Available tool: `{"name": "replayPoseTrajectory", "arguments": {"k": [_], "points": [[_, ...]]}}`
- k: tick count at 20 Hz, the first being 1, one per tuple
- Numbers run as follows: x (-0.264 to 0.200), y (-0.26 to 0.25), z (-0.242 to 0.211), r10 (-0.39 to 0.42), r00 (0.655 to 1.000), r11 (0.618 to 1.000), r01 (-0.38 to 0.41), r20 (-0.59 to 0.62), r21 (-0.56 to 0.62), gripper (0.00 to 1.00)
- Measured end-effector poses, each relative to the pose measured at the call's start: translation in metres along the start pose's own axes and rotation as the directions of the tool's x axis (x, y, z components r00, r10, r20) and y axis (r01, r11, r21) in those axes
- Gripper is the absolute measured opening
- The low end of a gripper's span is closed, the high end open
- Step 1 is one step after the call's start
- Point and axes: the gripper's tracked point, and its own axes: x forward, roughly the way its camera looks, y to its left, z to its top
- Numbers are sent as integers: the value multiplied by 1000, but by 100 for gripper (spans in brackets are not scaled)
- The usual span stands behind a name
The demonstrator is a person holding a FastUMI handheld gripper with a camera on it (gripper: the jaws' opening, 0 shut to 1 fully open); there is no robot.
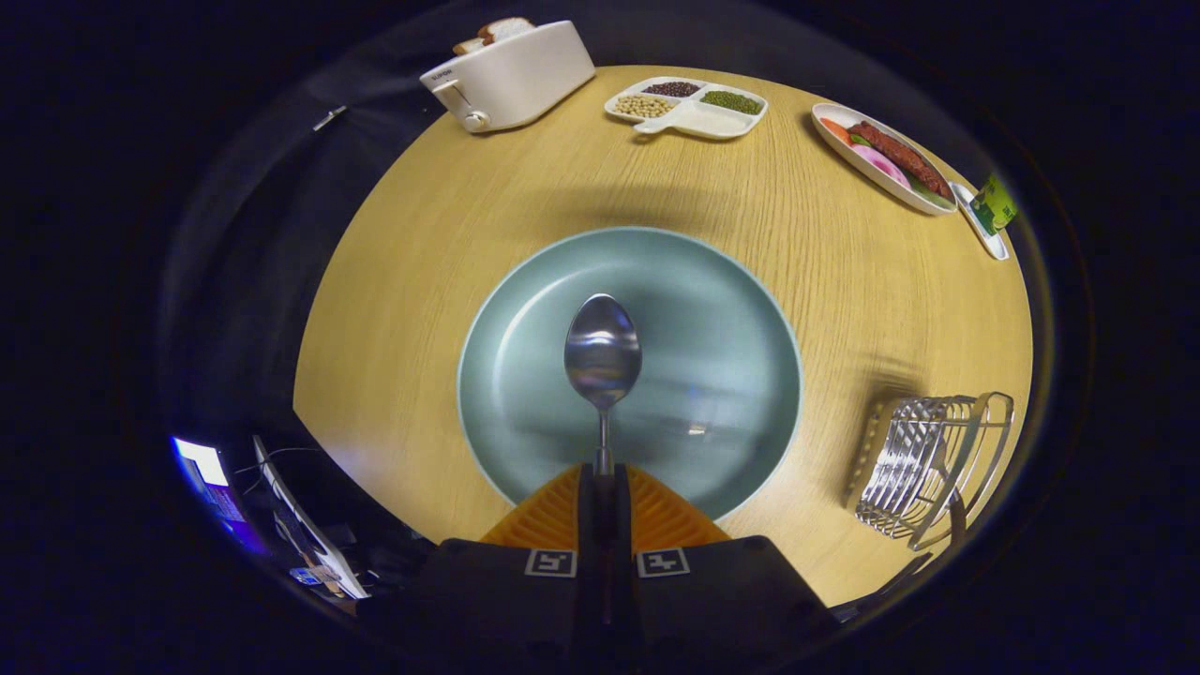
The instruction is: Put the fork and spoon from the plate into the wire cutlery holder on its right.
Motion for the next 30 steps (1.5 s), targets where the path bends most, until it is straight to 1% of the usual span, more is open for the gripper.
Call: {"name": "replayPoseTrajectory", "arguments": {"k": [6,11,15,19,22,26,30], "points": [[-73,-22,7,39,999,997,-37,24,-75,8],[-139,-73,2,19,1000,994,-19,0,-104,8],[-171,-119,-10,-24,998,991,17,-53,-135,8],[-179,-157,-28,-75,986,984,49,-146,-172,8],[-170,-174,-32,-90,974,980,49,-206,-195,8],[-154,-182,-37,-90,949,977,26,-301,-212,9],[-143,-193,-40,-111,923,979,39,-369,-198,8]]}}
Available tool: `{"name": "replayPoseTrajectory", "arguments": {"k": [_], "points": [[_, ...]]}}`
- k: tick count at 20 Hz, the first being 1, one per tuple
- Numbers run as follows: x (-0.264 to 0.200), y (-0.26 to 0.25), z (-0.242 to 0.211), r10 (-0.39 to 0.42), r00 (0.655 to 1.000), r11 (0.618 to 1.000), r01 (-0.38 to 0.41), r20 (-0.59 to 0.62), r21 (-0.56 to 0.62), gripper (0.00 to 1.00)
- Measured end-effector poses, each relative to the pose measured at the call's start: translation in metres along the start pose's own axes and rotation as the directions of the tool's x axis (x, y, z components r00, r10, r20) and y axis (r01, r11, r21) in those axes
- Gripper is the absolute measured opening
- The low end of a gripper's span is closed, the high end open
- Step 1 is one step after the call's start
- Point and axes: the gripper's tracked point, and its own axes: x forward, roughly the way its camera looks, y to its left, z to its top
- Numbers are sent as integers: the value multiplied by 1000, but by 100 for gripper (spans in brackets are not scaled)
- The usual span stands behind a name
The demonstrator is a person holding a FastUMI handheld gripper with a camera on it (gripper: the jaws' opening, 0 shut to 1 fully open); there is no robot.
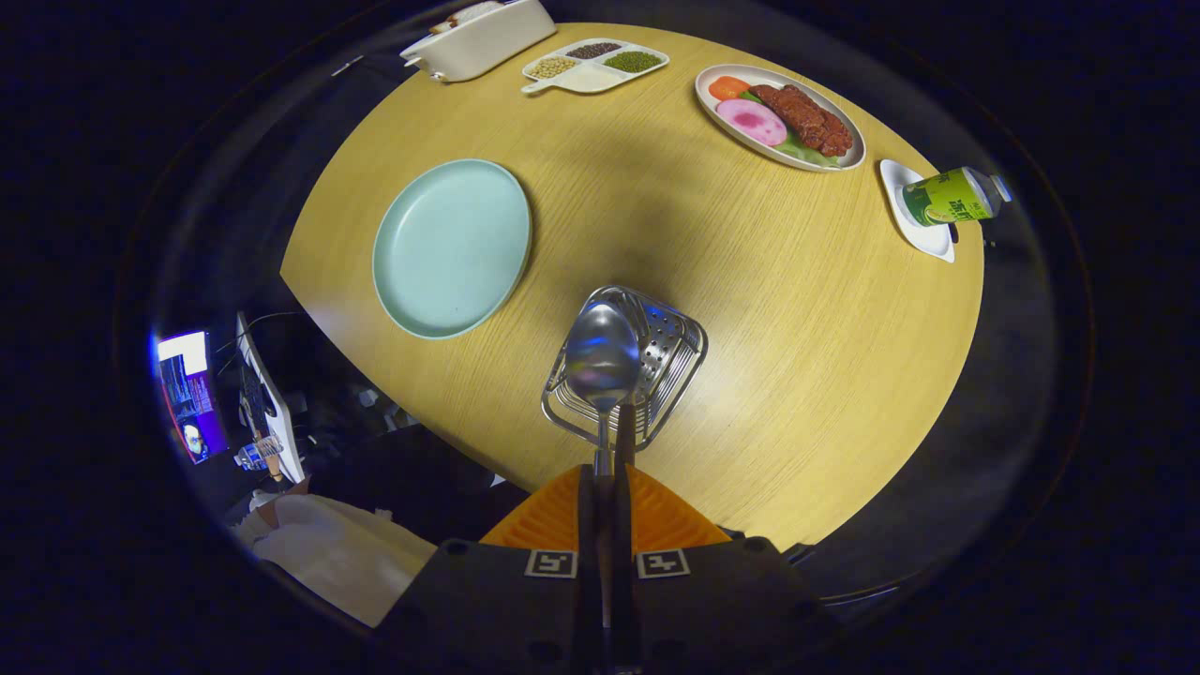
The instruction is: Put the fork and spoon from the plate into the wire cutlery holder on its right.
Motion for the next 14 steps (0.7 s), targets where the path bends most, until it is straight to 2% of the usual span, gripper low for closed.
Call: {"name": "replayPoseTrajectory", "arguments": {"k": [6,11,12,13,14], "points": [[7,-3,6,15,999,1000,-14,-38,26,8],[6,-4,10,39,999,998,-38,-11,44,16],[2,-1,11,51,999,998,-51,2,46,20],[-4,0,13,61,998,997,-63,25,49,30],[-7,3,16,72,996,996,-75,54,54,45]]}}
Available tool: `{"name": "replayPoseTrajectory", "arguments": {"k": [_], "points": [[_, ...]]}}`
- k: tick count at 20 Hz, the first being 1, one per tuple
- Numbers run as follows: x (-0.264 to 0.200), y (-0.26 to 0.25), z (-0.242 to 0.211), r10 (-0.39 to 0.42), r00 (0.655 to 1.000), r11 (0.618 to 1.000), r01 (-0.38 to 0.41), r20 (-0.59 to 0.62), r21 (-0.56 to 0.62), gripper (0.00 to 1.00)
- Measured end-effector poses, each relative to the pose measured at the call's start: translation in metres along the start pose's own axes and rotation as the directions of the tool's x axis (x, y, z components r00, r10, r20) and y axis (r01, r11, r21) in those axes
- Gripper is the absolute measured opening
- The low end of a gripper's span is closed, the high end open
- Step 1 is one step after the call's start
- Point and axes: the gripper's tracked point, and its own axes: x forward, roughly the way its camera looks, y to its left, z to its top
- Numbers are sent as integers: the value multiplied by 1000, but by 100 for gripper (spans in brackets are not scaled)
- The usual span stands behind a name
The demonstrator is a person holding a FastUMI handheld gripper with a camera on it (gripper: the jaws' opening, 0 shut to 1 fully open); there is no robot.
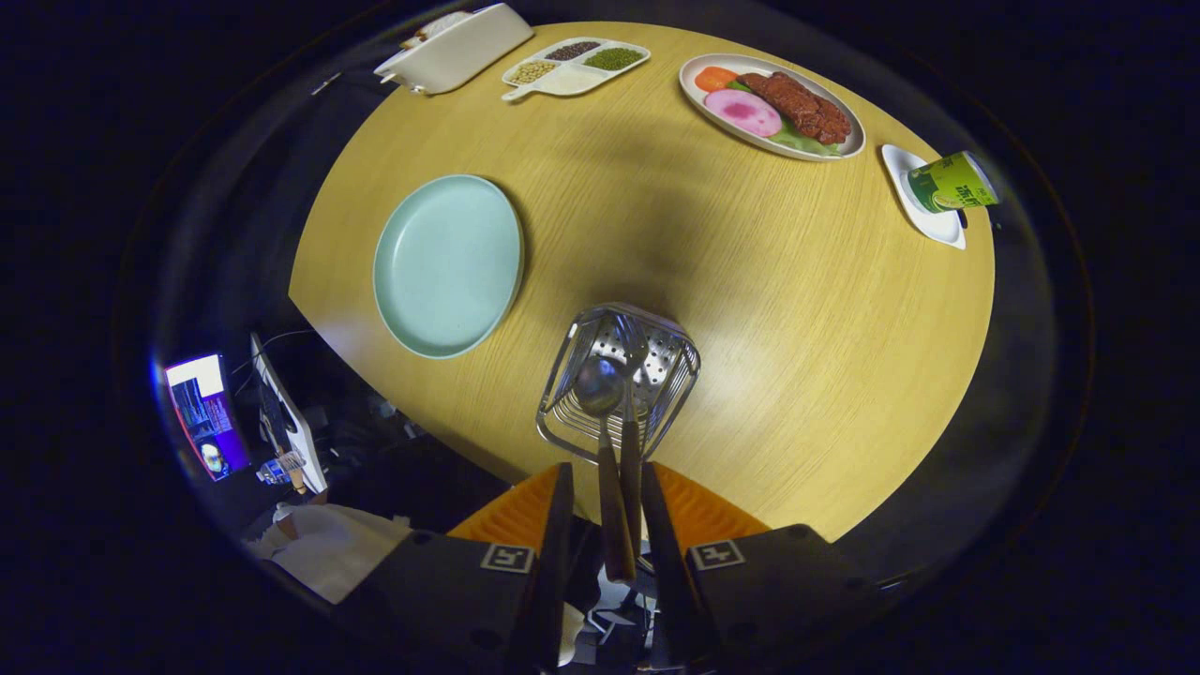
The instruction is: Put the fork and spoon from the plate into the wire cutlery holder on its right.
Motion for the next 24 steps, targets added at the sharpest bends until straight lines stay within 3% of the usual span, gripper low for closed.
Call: {"name": "replayPoseTrajectory", "arguments": {"k": [1,2,4,8,12,17,24], "points": [[-6,6,0,20,999,1000,-21,29,10,53],[-9,9,3,29,998,999,-30,64,15,79],[-27,14,7,36,988,999,-37,152,10,100],[-70,22,20,21,931,1000,-14,364,-22,100],[-123,22,35,-31,809,1000,24,587,20,99],[-199,8,37,-142,599,990,67,788,127,99],[-316,12,19,-267,194,960,134,944,244,99]]}}
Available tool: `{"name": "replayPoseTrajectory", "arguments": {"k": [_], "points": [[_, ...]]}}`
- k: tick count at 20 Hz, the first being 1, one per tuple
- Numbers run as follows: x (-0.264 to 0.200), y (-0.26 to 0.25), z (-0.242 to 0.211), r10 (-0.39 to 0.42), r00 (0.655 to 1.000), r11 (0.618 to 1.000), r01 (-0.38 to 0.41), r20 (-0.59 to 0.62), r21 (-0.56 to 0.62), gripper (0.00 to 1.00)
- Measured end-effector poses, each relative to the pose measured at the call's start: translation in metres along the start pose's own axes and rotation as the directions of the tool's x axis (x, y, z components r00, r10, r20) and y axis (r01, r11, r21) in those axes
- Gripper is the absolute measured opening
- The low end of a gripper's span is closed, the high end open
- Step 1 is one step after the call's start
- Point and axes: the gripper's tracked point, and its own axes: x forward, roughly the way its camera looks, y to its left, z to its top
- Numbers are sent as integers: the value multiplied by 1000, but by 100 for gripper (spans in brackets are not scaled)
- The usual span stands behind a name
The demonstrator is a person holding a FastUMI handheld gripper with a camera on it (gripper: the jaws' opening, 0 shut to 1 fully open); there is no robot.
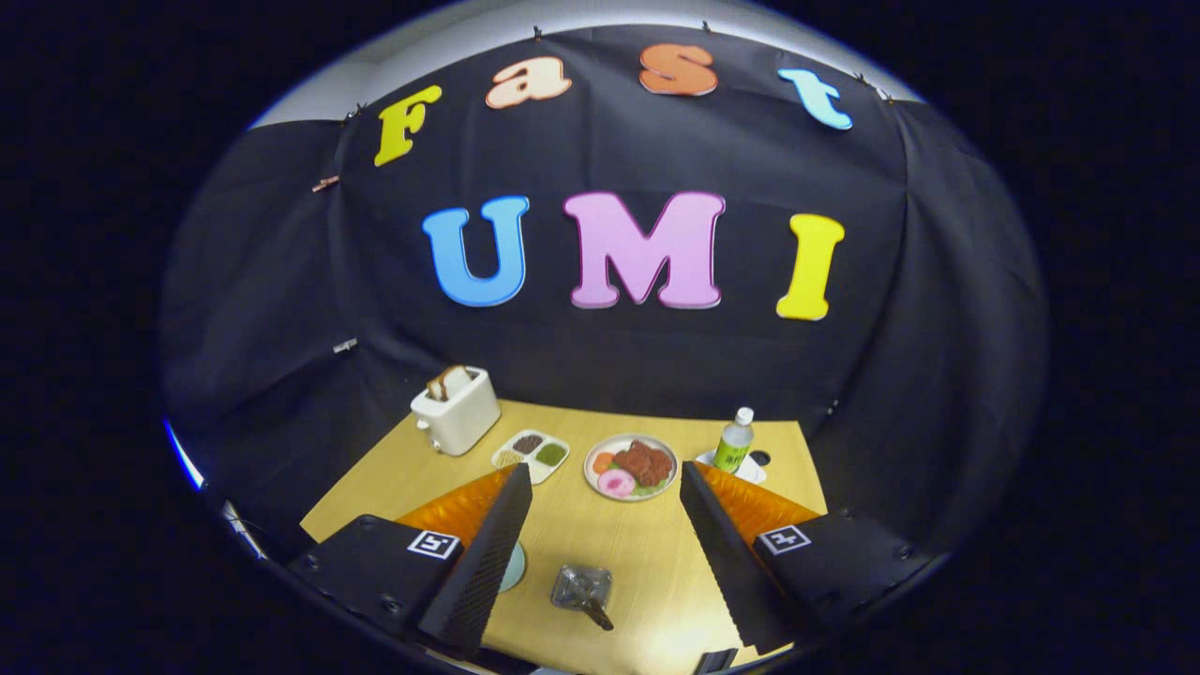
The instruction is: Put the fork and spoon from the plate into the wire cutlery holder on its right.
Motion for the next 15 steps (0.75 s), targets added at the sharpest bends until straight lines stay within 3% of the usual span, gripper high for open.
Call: {"name": "replayPoseTrajectory", "arguments": {"k": [7,9,15], "points": [[-50,3,61,-54,950,999,50,307,19,99],[-59,-1,61,-63,937,998,66,344,3,99],[-68,5,49,17,936,1000,-17,351,-4,99]]}}
